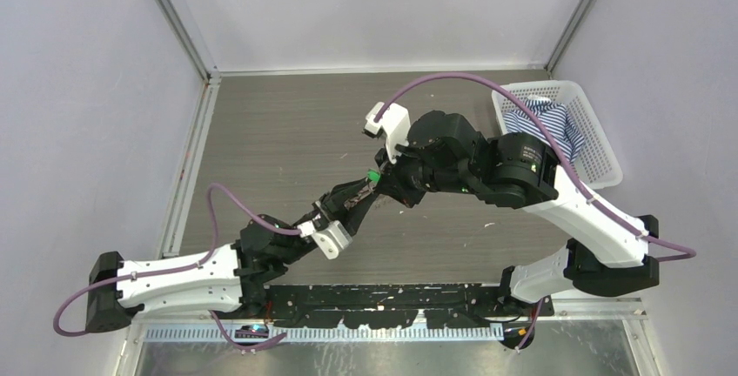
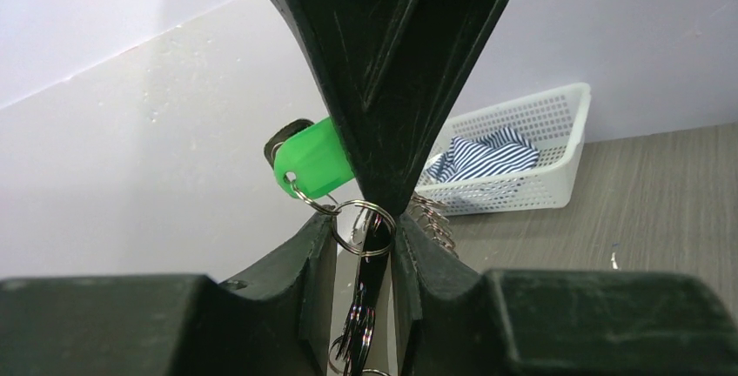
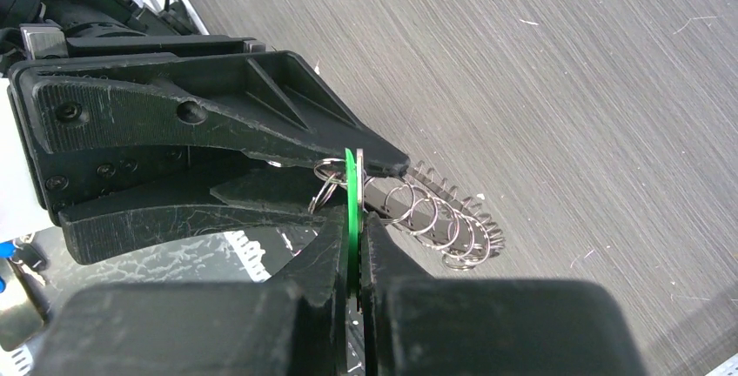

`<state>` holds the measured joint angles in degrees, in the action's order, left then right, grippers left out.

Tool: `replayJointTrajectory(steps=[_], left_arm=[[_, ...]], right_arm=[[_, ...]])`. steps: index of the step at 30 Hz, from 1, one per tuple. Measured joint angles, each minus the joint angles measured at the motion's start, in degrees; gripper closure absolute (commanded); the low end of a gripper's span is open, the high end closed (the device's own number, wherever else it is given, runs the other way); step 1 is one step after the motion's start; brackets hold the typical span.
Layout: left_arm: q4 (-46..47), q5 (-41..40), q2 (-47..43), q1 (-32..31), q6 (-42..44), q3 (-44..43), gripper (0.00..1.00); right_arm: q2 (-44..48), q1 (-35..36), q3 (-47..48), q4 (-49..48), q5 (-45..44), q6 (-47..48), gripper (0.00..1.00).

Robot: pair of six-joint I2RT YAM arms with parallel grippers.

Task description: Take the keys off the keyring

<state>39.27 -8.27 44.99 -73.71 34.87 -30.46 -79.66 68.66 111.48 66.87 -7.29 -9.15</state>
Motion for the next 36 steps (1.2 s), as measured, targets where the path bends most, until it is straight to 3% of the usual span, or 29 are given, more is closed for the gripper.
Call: replayJointTrajectory(steps=[11,36], left_arm=[[4.9,-3.48,-0.26,-0.48,0.76,3.04,1.0],[14.16,-9.94,0.37,-1.16,-9.01,4.61,1.0]], right_arm=[[1.79,0.07,-3.58,-2.67,-0.85,-0.35,0.99],[6.43,-0.28,-7.78,-9.46,4.68,-0.59,0.99]])
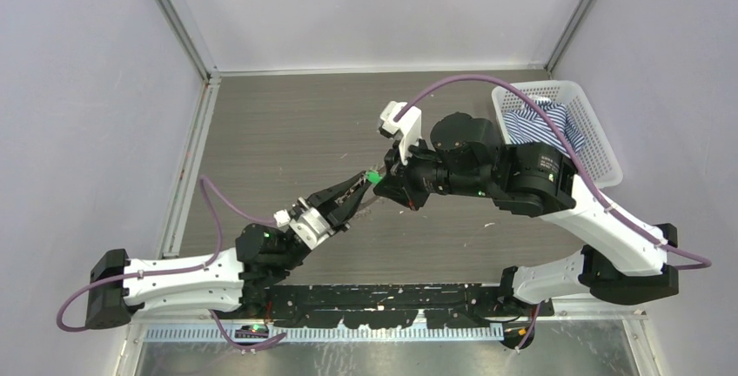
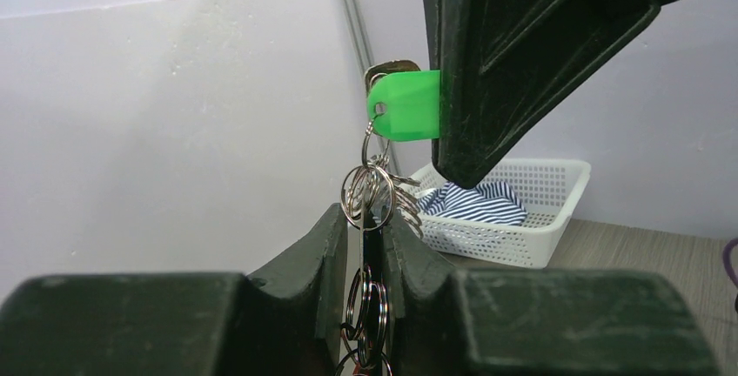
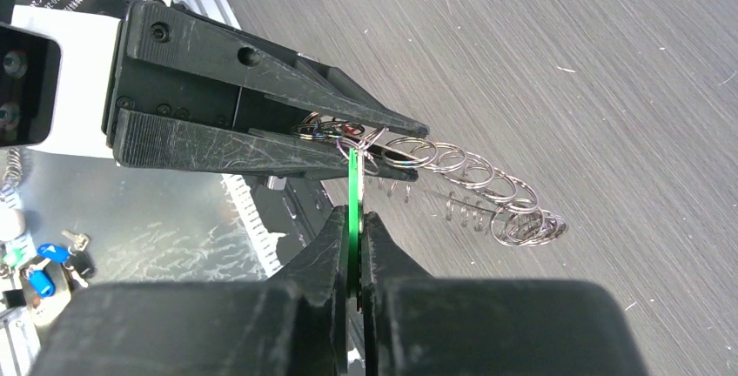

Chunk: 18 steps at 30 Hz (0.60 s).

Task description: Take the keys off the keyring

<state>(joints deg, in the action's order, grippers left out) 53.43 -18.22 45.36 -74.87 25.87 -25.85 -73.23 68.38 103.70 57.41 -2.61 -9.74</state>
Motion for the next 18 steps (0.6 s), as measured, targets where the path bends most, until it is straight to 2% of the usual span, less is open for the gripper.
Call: replayJointTrajectory(steps=[12,18], left_arm=[[4.26,-1.88,1.18,1.73,-8.5,0.15,1.0],[7.15,1.99,1.18,2.01,-5.16,2.82,1.0]], right_arm=[[-0.37,0.28,0.0,-1.07,1.73,-0.35,0.99],[-1.51,0.9,1.09,0.15,-1.38,-0.33,0.99]])
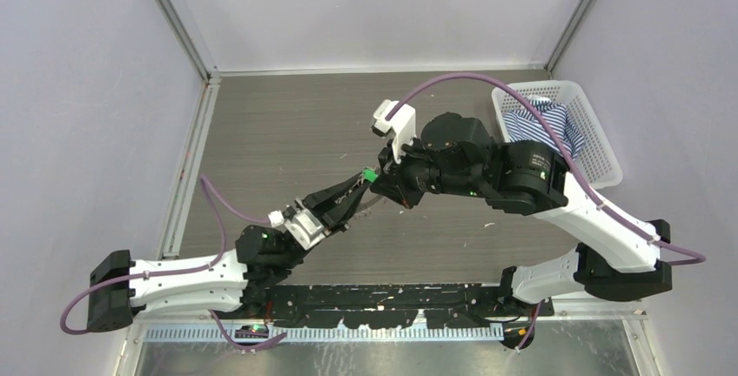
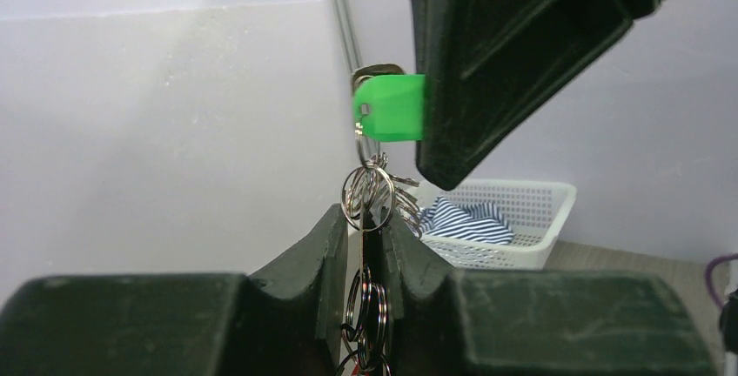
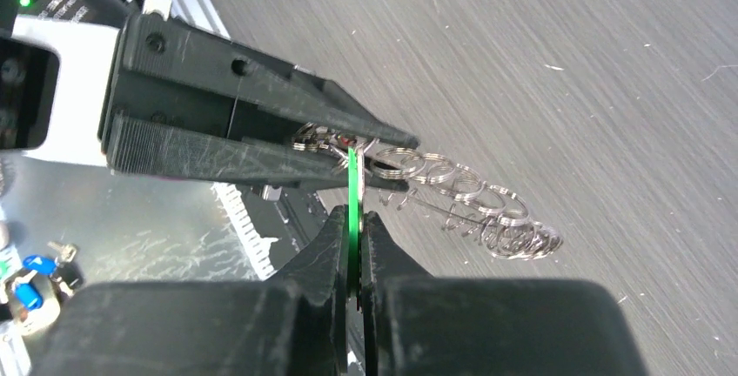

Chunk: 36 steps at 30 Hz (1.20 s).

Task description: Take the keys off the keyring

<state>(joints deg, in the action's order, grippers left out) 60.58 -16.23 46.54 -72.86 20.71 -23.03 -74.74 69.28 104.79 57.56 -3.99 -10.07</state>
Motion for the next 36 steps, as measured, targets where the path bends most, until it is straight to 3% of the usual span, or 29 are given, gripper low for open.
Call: replayJointTrajectory(steps=[12,27,36], left_arm=[[-6.56,4.33,-0.74,-0.26,15.61,-2.05,1.0],[-4.98,3.8,1.97,-0.52,20.68,-3.21,1.0],[-2.4,2.99,3.89,-1.2,26.05,-3.21,1.0]], right_arm=[[-4.42,0.37,7.23,5.38,-2.73,2.8,0.99],[-7.41,3.63,12.11,8.28,0.07,5.57,0.99],[-7.39,4.98,12.09,8.76,-7.93,5.14,0.99]])
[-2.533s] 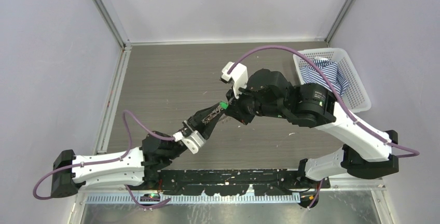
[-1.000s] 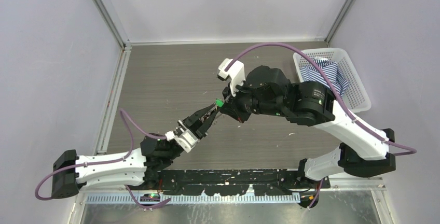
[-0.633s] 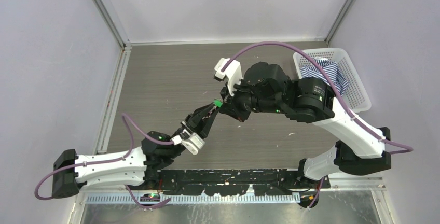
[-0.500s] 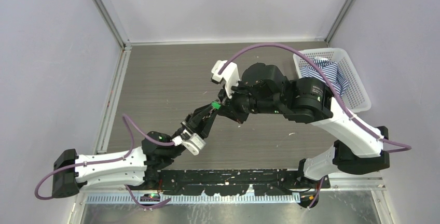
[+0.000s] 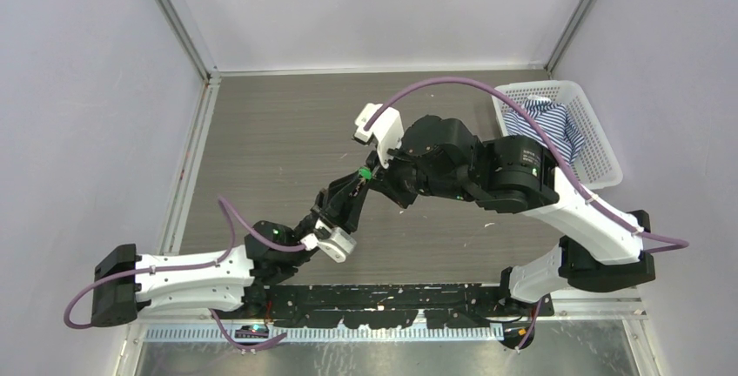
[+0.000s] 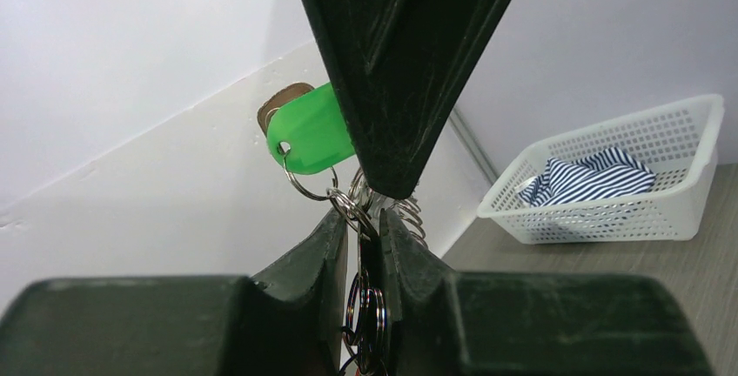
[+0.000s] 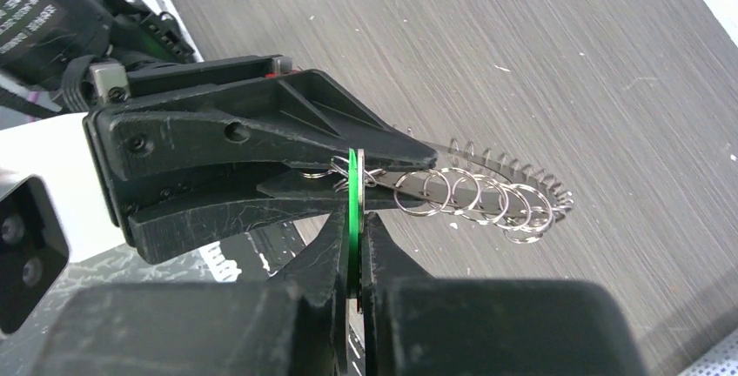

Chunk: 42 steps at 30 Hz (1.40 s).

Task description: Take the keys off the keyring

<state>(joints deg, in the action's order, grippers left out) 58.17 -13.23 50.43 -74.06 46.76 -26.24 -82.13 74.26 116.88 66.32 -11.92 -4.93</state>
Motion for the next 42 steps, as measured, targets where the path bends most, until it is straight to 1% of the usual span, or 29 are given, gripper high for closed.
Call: replayJointTrajectory(steps=[3,8,12,15,19,23,27,34,42], left_arm=[[0.42,-0.74,0.48,-0.17,1.64,0.0,1.0],[0.76,-1.57,0.55,-0.2,1.92,0.0,1.0],[0.81,-2.23,0.13,-0.17,1.11,0.11,1.0],[1.75,-2.91,-0.09,-0.17,-1.79,0.9,1.0],[5.35,-4.2,-0.09,-0.17,-7.37,2.91,1.0],[9.11,-5.05,-0.13,-0.2,-12.57,4.02,1.0],[13.42,-5.84,-0.22,-0.2,-17.53,4.83,1.0],[17.03,-6.8,-0.24,-0.2,-22.36,5.84,1.0],[19.37,-8.31,-1.84,0.52,-27.58,6.34,1.0]], right_arm=[[0.0,0.17,-0.24,0.17,-2.36,-0.22,0.99],[0.0,0.33,-0.74,-0.35,-5.4,-0.52,0.99],[0.31,0.31,-2.78,-3.15,-6.88,-1.25,0.99],[1.99,0.26,-7.41,-7.72,-7.1,-1.51,0.99],[5.46,-0.04,-14.05,-13.9,-6.88,-2.08,0.99],[7.98,-0.5,-18.16,-18.69,-5.9,-2.8,0.99],[8.76,-0.55,-19.45,-21.66,-4.79,-3.04,0.99],[10.12,-0.61,-21.81,-25.05,-2.89,-3.43,0.99],[10.99,-0.72,-22.84,-26.56,-1.11,-4.52,0.99]])
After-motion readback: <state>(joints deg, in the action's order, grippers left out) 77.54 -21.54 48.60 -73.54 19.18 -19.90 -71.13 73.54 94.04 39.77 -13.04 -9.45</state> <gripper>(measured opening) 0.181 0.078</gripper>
